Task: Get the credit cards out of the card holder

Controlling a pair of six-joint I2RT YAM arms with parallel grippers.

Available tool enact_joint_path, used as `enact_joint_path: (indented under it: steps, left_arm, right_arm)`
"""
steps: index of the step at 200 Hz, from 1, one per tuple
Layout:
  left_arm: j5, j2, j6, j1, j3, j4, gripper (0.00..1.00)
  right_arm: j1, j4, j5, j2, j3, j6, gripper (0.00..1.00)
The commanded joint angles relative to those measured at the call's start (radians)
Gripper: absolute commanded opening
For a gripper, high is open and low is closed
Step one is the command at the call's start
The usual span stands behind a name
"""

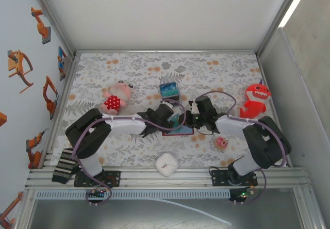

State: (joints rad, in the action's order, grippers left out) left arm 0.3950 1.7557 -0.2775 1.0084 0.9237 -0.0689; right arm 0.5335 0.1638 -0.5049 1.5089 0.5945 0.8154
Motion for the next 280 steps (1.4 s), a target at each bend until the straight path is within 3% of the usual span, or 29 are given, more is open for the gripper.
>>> enact_joint_path:
  steps: [1, 43, 97, 162, 186, 232, 280]
  left_arm:
    - [-0.012, 0.0, -0.008, 0.007, 0.013, -0.031, 0.97]
    - [0.011, -0.043, 0.0, 0.007, 0.015, -0.035, 0.97]
    - [0.058, -0.126, 0.024, 0.007, 0.019, -0.039, 0.97]
    - [0.1, -0.315, 0.074, -0.014, -0.017, -0.014, 0.97]
    - [0.026, -0.393, 0.084, -0.046, -0.045, 0.021, 0.97]
    - [-0.235, -0.526, 0.058, -0.158, -0.122, 0.124, 0.97]
    - [-0.49, -0.581, 0.177, -0.21, -0.14, 0.134, 0.97]
  right_arm:
    - [0.006, 0.023, 0.0, 0.006, -0.01, -0.002, 0.11]
    - [0.008, -0.093, 0.071, -0.045, 0.008, -0.061, 0.03]
    - [0.008, -0.301, 0.191, -0.173, 0.054, -0.174, 0.01]
    - [0.009, -0.384, 0.153, -0.308, 0.111, -0.342, 0.0]
    - [0.02, -0.429, 0.124, -0.337, 0.153, -0.43, 0.0]
    - [0.048, -0.489, 0.021, -0.345, 0.223, -0.57, 0.0]
    - [0.063, -0.518, -0.112, -0.345, 0.281, -0.693, 0.0]
